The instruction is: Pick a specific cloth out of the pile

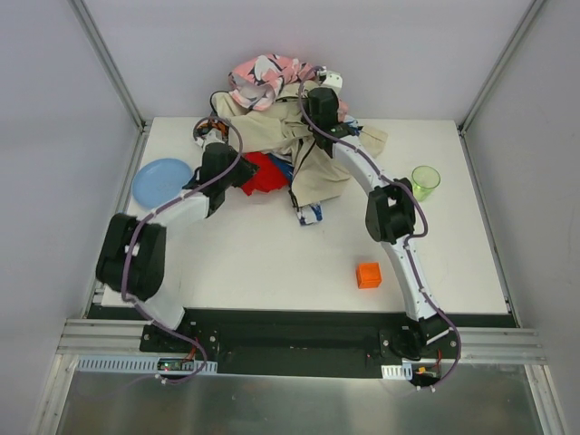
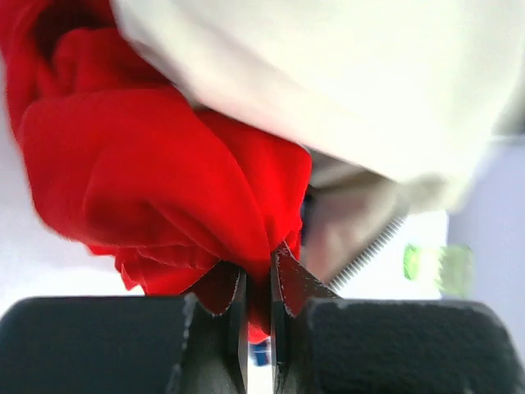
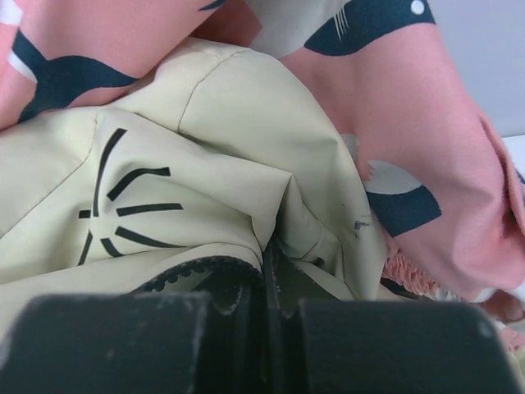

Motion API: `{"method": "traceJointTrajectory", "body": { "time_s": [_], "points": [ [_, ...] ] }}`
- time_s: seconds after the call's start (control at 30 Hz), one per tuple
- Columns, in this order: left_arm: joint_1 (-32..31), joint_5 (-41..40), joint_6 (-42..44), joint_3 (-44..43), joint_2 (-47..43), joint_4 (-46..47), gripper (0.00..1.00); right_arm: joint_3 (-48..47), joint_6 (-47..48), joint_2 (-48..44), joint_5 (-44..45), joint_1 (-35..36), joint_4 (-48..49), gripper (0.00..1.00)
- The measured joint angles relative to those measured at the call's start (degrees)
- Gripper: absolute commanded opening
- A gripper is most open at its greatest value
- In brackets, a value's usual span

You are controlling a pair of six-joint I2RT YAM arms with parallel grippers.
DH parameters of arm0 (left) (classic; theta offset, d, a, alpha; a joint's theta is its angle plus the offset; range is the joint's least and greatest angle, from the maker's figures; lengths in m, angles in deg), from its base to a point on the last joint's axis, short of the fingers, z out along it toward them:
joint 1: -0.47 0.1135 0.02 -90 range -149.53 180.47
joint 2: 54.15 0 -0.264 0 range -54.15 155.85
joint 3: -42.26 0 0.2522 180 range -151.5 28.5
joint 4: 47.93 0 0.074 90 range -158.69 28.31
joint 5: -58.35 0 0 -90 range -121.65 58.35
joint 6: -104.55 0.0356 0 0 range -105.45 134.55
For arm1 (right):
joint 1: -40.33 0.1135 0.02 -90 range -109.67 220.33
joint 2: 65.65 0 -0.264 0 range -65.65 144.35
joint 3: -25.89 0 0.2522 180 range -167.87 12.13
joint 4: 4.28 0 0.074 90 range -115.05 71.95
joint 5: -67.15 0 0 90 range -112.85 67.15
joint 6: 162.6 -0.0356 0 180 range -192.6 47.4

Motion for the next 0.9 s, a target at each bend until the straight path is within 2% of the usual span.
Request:
{"method": "traceJointTrajectory", "body": {
  "time_s": [0.17, 0.4, 0.7, 0.8, 0.9],
  "points": [
    [-3.6, 3.1, 5.6, 7.3, -19.0, -1.8, 0.0, 1.3, 0.3, -0.7, -0.6, -0.5, -2.0, 0.01],
    [-9.2, 5.2, 12.8, 8.2, -37.9, -8.7, 0.0, 4.5, 0.7, -2.8, -1.9, -0.7, -3.8, 0.01],
    [-9.7, 8.0, 17.1, 8.0, -52.4, -14.5, 0.0, 12.5, 0.8, -7.3, -4.5, -1.1, -4.2, 0.02],
    [-9.7, 8.4, 18.0, 7.3, -55.3, -17.6, 0.0, 14.6, 1.1, -8.6, -6.0, -1.3, -4.3, 0.07],
    [-9.7, 7.8, 18.5, 5.6, -57.2, -21.8, 0.0, 17.2, 1.4, -10.2, -7.3, -1.4, -4.2, 0.17]
  ]
}}
